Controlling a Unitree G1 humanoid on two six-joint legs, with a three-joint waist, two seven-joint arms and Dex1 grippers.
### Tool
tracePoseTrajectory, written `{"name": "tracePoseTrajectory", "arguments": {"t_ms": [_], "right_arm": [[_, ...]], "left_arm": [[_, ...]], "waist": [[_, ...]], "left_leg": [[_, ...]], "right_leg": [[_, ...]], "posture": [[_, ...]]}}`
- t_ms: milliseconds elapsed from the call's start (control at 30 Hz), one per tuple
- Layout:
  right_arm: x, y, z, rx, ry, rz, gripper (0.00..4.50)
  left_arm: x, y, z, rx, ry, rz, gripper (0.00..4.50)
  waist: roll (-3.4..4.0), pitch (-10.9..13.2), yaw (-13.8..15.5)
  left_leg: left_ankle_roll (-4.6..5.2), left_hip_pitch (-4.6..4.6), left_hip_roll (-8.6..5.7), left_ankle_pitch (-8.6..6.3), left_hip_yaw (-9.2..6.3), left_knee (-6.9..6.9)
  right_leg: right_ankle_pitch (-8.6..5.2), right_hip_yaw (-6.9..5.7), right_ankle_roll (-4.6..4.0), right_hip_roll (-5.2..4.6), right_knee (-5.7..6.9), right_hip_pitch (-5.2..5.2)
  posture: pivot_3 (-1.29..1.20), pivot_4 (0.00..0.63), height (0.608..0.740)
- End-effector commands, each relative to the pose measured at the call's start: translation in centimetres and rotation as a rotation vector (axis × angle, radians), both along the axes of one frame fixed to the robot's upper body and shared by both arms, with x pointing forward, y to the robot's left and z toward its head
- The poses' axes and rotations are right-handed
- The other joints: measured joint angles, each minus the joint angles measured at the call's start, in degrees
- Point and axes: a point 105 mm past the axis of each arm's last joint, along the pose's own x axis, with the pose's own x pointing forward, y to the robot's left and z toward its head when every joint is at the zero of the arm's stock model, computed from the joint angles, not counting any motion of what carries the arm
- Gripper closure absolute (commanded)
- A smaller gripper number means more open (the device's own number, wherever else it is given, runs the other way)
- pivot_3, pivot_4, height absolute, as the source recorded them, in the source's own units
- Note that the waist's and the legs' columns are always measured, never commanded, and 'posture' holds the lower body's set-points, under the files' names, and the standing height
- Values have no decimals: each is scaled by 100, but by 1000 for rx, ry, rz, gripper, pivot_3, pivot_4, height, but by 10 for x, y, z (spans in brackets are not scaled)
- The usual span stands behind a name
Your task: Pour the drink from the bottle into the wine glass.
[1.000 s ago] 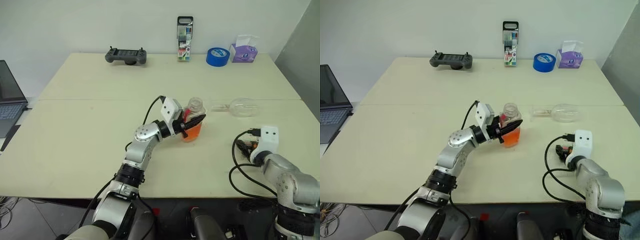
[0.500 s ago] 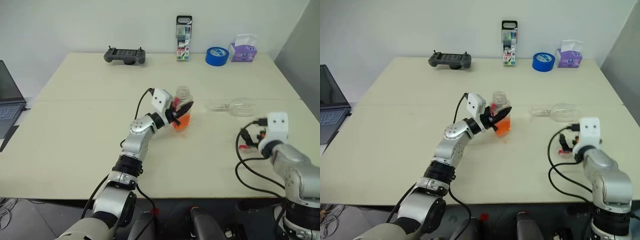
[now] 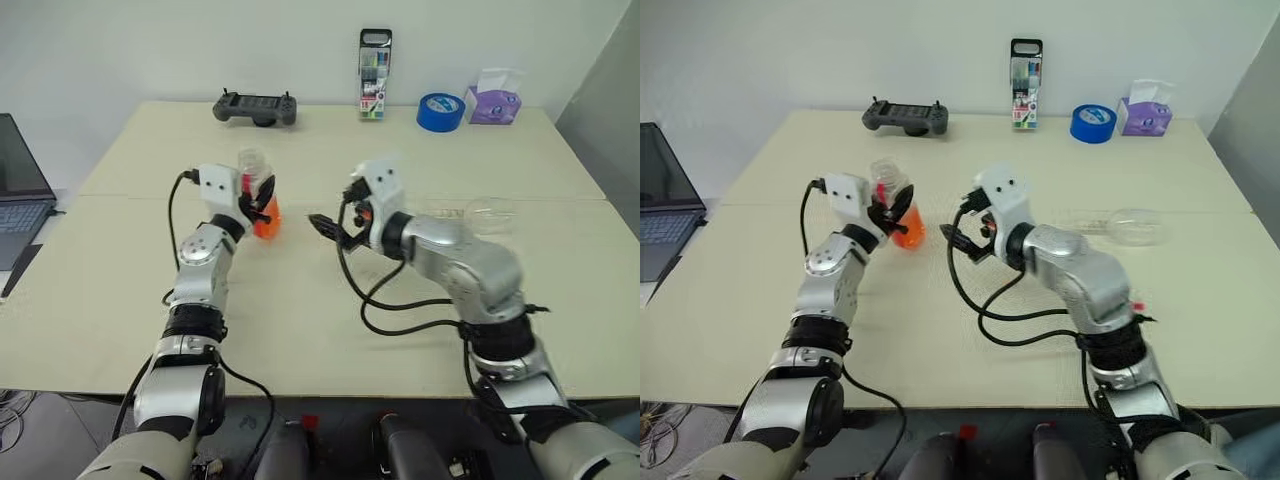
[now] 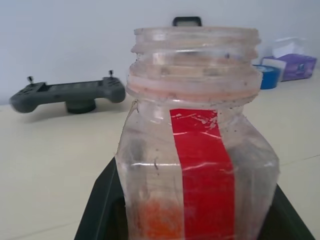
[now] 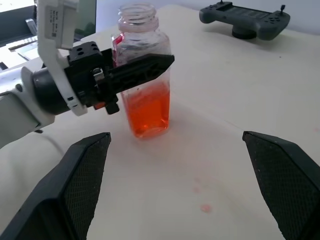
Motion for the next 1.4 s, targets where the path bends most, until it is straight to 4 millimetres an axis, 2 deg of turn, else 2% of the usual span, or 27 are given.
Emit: {"name": "tracePoseTrajectory", "arguments": {"t_ms": [33, 400, 700, 967, 1200, 1333, 1400], "right_arm": [[7, 5, 1, 17, -35, 0, 0], [5, 4, -9, 5, -8, 29, 0], [4, -7, -17, -7, 5, -8, 0], [9, -14, -16, -8, 3, -34, 0], [15, -28, -17, -12, 12, -65, 0], [16, -36, -16, -8, 13, -69, 0], [14, -43, -15, 3, 16, -69, 0]], "left_arm": [[-5, 17, 23, -7, -95, 57, 2918], [-7, 14, -2, -13, -33, 75, 2918], [-13, 21, -16, -27, 3, 131, 25], [-23, 19, -23, 1, 28, 132, 25], [-45, 9, -30, 23, 16, 172, 25], [-58, 21, -29, -12, 15, 255, 25], [-67, 20, -32, -12, 30, 251, 25]], "waist": [[-1, 0, 10], [-2, 0, -17], [-2, -1, -29], [-2, -1, -29], [-2, -1, -22], [-2, -1, -23], [-2, -1, -25]], "left_leg": [[-2, -4, -2, 1, -1, 0], [-1, 3, 0, 0, -1, -4], [-1, 15, 4, 1, -1, 0], [-2, 14, 5, 1, -1, -1], [-2, 14, 6, 1, -1, -1], [-2, 14, 7, 1, -1, -1], [-2, 14, 8, 1, -1, -2]], "right_leg": [[2, -2, 2, -4, -5, -1], [2, -8, 3, -29, 11, -3], [2, -7, 3, -23, 46, -7], [2, -6, 3, -22, 46, -8], [1, -6, 2, -25, 45, -8], [1, -6, 2, -26, 46, -8], [1, -6, 2, -25, 45, -8]], "posture": [[0, 150, 740], [0, 150, 740], [0, 150, 740], [0, 150, 740], [0, 150, 740], [0, 150, 740], [0, 150, 740]]}}
